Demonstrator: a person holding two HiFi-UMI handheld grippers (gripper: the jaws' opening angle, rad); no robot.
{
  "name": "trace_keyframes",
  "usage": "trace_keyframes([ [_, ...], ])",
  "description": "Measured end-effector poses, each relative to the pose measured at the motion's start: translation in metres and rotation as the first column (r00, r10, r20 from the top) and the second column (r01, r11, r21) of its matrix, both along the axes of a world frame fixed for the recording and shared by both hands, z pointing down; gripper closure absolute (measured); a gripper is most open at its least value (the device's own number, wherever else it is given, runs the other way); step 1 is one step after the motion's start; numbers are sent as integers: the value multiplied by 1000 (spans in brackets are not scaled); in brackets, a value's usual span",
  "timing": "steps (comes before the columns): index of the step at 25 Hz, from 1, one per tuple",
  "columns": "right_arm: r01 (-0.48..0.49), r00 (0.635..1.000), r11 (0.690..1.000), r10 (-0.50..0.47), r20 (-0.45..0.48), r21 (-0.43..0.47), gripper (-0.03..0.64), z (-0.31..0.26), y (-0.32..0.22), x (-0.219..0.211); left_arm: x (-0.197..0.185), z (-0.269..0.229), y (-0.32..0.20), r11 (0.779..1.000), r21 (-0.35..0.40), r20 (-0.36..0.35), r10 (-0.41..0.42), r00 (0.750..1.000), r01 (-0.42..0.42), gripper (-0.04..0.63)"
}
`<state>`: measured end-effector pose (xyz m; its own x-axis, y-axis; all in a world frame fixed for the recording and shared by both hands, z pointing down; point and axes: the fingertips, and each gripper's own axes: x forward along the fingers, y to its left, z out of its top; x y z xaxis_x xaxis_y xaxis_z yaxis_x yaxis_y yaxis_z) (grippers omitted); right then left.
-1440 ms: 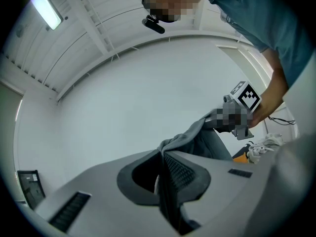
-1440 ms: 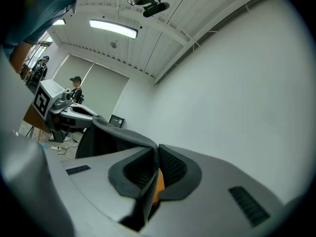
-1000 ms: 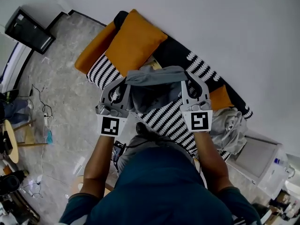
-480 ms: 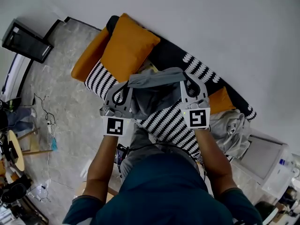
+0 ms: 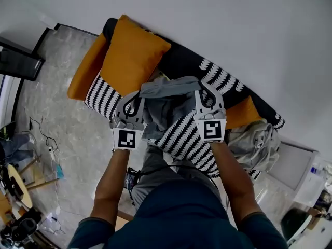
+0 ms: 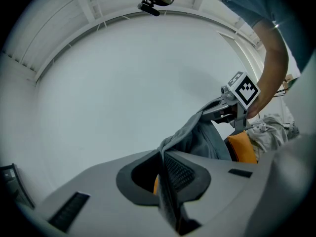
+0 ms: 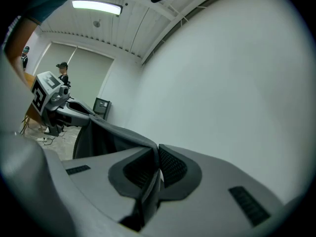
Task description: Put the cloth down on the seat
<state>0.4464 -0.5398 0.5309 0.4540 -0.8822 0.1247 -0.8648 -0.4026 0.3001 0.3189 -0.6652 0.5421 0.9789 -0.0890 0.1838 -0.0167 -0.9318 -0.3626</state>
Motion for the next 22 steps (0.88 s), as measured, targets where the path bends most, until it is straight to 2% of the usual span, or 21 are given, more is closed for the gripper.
trace_keyframes([
  [6,-52,998,997,54,38,-54,586,43,-32,27,27,41,-33,999,-23,36,31,999,-30,571],
  [11,-64,996,995,68,55,-75,584,80,-48,45,48,76,-54,998,-63,58,33,998,-30,571],
  [18,-77,994,991,84,68,-106,584,122,-73,71,73,111,-77,997,-69,92,50,994,-44,569],
  [22,-77,992,988,89,84,-134,584,151,-87,86,86,137,-91,995,-99,110,43,993,-32,569],
])
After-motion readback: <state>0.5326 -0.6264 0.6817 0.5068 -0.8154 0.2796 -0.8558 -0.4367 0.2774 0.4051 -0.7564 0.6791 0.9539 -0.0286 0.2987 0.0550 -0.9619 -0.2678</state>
